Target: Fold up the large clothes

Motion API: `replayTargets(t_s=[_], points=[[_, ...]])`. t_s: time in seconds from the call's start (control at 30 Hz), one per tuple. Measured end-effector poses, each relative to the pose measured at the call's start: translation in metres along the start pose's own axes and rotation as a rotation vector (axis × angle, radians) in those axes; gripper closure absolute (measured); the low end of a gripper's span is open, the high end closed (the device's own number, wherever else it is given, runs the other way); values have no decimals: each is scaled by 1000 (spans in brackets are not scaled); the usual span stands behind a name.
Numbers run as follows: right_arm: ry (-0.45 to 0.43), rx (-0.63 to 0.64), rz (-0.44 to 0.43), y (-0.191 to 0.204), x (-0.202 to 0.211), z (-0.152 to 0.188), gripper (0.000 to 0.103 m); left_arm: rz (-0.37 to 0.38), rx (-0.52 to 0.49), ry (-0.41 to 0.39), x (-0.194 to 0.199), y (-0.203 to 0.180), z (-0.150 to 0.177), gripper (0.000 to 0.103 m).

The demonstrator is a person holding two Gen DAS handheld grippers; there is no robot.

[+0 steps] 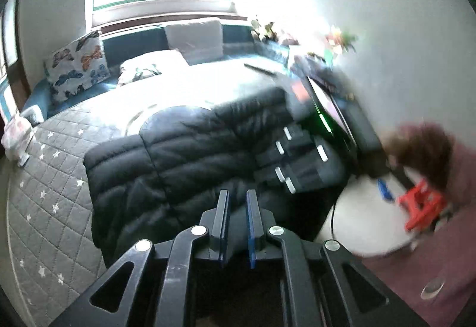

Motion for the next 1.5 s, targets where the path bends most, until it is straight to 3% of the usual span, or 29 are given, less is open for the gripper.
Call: replayTargets(t_s=[0.13,0.3,0.53,0.73,0.83,0.97,1.1,1.3,1.5], points=[[17,45,-3,14,6,21,74,-74,40,20,-19,34,-11,86],[16,47,-13,17,-3,33,73,-138,128,108,-67,83,16,86],[-20,54,-47,11,-10,28,73,-1,285,43,-88,116,34,86],[-33,26,-19,-11,21,21,74,-49,242,61,-90,120,33,86],[-44,7,62,-36,36,17,74,-65,233,70,-94,117,35,86],[33,-31,149,-73,36,37,73,-52,245,70,-101,116,31,86],[121,-73,150,-76,16,68,73,-51,248,72,-104,114,35,86],[78,-55,178,-72,-17,68,73,-22,280,69,-107,123,38,86],[91,-23,139,-72,7,69,74,-9,297,65,-107,126,38,86]])
Point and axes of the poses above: each gripper's, at about its wrist camera, not at the fingertips, and x roughly against the way its jaws point, y to its left, z to its underside, the point moved 9 cm from there along -x, roughly the way its jaws point, and after that the axes turned 7 degrees about z, right-handed, at the moved point
